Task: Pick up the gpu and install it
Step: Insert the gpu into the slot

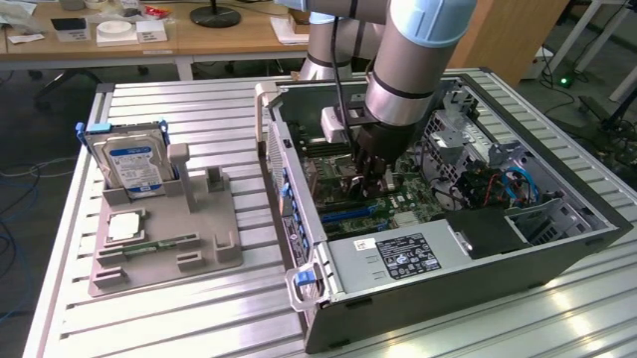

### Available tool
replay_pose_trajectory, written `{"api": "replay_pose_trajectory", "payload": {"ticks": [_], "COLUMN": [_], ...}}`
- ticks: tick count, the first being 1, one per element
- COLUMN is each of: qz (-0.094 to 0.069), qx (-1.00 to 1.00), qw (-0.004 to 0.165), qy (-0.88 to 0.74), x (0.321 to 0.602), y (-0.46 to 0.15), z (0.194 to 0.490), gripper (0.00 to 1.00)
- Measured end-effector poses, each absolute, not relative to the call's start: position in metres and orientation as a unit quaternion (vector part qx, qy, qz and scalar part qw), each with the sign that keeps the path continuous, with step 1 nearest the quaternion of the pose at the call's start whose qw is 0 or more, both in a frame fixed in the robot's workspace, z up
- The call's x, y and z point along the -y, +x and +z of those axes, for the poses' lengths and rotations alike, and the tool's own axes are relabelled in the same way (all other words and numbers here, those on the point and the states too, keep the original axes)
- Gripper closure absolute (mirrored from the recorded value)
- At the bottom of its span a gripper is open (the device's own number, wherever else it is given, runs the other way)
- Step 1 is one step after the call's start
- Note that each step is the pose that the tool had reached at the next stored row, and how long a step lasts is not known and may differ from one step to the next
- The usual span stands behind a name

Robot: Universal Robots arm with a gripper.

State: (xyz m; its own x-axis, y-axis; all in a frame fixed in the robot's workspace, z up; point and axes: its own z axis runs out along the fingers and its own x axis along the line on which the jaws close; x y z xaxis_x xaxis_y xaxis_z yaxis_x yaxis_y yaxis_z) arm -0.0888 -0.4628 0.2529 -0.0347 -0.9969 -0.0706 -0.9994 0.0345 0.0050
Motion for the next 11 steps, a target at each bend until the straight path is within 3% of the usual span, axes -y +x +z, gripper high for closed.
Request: {"api": "replay_pose_trajectory", "payload": {"ticks": [11], "qz": [0.026], "qx": [-0.723], "qw": [0.024], "qy": [-0.690], "x": [0.4648], "y": [-0.0896], "z": [0.2504], "gripper": [0.72]}}
